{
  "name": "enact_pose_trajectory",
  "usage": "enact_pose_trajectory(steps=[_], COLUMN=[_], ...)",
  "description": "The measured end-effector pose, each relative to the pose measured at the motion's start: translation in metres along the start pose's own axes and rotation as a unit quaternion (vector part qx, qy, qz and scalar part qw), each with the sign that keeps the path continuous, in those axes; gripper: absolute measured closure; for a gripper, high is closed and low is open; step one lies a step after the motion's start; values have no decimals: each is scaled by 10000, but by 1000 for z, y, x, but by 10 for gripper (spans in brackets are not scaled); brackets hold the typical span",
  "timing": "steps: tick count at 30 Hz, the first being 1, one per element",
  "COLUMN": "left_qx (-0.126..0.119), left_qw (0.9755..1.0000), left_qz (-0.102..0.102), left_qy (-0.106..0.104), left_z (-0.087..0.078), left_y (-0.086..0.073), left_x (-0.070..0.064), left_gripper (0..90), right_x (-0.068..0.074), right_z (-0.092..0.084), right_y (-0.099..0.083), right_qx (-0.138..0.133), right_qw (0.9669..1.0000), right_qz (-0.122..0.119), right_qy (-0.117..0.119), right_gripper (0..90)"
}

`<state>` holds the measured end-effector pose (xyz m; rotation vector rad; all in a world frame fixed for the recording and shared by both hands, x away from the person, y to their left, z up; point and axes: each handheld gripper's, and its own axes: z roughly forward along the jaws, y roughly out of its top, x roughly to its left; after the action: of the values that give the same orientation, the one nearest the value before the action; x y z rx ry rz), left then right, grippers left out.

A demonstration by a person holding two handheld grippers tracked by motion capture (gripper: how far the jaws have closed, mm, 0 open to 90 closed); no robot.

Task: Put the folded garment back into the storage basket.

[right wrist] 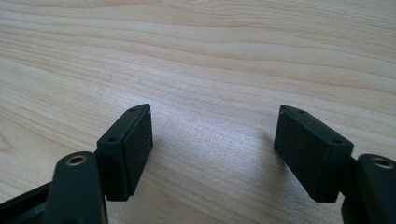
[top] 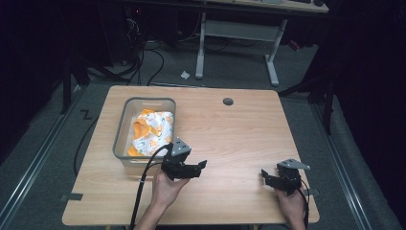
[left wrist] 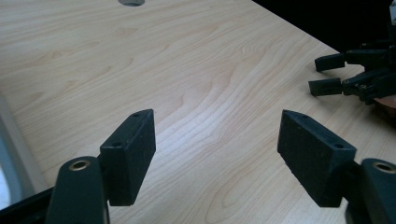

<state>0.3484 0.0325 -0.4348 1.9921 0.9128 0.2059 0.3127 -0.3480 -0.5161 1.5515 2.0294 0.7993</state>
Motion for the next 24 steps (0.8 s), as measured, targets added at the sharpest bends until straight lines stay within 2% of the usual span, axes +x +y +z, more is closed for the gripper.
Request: enact_pose_trajectory(steps=[10, 16, 21, 24], left_qx=[94, 165, 254, 334], left_qw=[9999, 9996, 9993, 9992], left_qz=[-106, -220, -266, -238], left_qy=[-68, -50, -56, 15], left_z=[14, 20, 27, 31], left_y=[-14, -21, -28, -32], left_x=[-3, 2, 2, 2], left_gripper=[283, 284, 286, 287], right_x=[0, 0, 0, 0], right_z=[0, 0, 0, 0], right_y=[0, 0, 0, 0], right_qx=[0, -1, 1, -5], right_qw=[10000, 10000, 10000, 10000], right_qz=[-5, -10, -6, -13], right_qy=[8, 15, 17, 21], right_gripper=[284, 285, 286, 286])
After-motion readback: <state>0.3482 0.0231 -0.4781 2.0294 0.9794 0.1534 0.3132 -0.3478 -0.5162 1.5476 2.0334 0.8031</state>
